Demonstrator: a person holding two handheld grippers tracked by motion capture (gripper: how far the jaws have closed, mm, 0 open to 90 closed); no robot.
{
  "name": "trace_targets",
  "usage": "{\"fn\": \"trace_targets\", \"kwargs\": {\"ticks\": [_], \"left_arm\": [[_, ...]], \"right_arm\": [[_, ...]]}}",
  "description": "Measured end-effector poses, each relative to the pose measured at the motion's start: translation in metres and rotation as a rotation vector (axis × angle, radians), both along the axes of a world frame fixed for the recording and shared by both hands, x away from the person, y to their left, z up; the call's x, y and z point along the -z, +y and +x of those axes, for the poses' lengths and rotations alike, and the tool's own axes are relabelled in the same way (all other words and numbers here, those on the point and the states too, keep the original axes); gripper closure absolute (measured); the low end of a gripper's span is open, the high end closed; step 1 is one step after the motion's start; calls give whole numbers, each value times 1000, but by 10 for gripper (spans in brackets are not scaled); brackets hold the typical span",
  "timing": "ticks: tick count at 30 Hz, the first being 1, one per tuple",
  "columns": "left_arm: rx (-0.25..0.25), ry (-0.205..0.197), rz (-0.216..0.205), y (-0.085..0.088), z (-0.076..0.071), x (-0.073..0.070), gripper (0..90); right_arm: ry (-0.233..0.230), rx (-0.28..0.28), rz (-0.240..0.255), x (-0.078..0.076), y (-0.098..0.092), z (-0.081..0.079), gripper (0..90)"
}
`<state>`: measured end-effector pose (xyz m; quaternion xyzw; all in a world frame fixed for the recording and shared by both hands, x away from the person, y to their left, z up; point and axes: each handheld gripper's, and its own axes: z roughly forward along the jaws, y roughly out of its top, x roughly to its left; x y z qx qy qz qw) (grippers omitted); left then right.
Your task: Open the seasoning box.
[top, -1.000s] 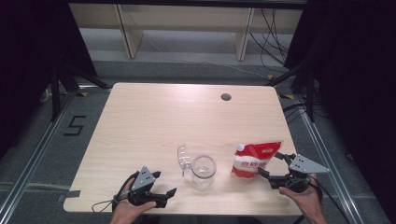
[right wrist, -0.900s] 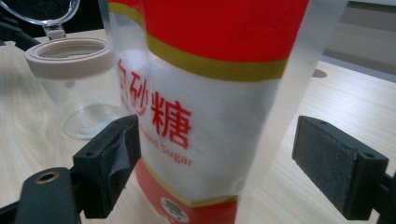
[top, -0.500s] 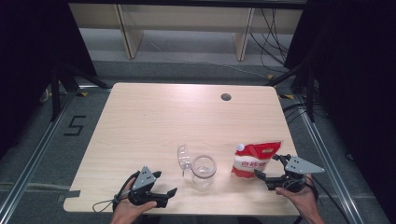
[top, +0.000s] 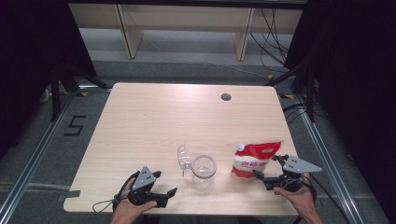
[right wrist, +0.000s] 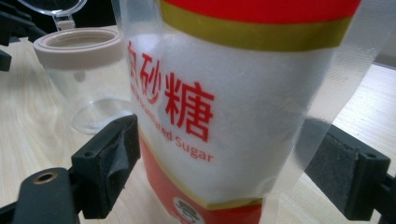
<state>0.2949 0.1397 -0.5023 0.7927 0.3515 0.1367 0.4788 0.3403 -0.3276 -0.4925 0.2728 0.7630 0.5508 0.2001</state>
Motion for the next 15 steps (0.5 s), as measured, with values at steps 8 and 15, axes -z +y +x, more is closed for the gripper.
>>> {"fn": "trace_targets", "kwargs": {"ticks": [8,15], "left_arm": [[-1,-6,-1,0,1,0,152],[-5,-1,1,0,0,0,152]], "right_arm": [[8,-1,-10,-1,3,-2,156],[-20,-6,-15,-1,3,0,163]]}}
